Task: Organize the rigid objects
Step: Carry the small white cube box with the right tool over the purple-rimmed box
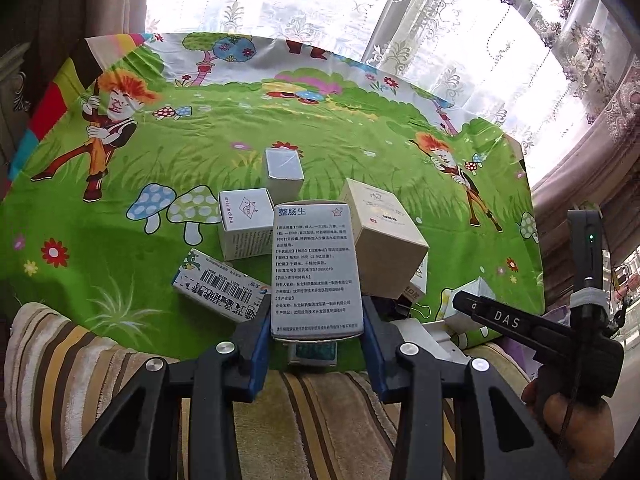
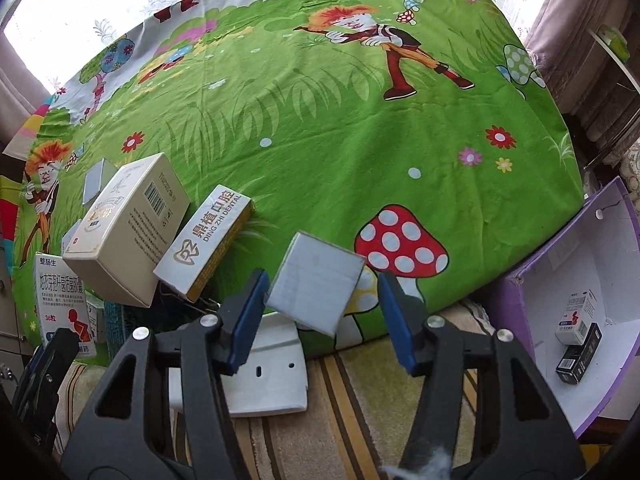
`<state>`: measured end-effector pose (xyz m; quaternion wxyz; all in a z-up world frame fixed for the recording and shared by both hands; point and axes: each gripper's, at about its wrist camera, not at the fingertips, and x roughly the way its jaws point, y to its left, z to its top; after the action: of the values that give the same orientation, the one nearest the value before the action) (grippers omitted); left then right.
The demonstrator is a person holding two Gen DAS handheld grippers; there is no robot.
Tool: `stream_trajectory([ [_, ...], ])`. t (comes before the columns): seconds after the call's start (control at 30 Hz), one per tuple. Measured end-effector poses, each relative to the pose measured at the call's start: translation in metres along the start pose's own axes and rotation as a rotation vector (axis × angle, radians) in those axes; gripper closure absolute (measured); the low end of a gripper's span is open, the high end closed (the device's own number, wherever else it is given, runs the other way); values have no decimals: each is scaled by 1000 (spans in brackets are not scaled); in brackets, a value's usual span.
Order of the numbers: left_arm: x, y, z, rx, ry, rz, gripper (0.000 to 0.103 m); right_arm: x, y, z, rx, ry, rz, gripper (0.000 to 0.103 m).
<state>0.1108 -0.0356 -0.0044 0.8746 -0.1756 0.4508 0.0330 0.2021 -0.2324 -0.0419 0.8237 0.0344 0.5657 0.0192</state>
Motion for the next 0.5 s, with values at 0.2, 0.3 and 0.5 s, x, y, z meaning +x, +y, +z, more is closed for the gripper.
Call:
stream_trajectory([
  [0.2,1,-3,-3,18,-3,12,62,-2,-6,-6,20,-22,61,65],
  [0.3,-1,-7,-4,32,-14,24,62,-11,-10,-7,35,-63,88,65],
  [0.5,-9,-15,-4,51,-26,35,62,-40,-24,-14,43,-162,130,65],
])
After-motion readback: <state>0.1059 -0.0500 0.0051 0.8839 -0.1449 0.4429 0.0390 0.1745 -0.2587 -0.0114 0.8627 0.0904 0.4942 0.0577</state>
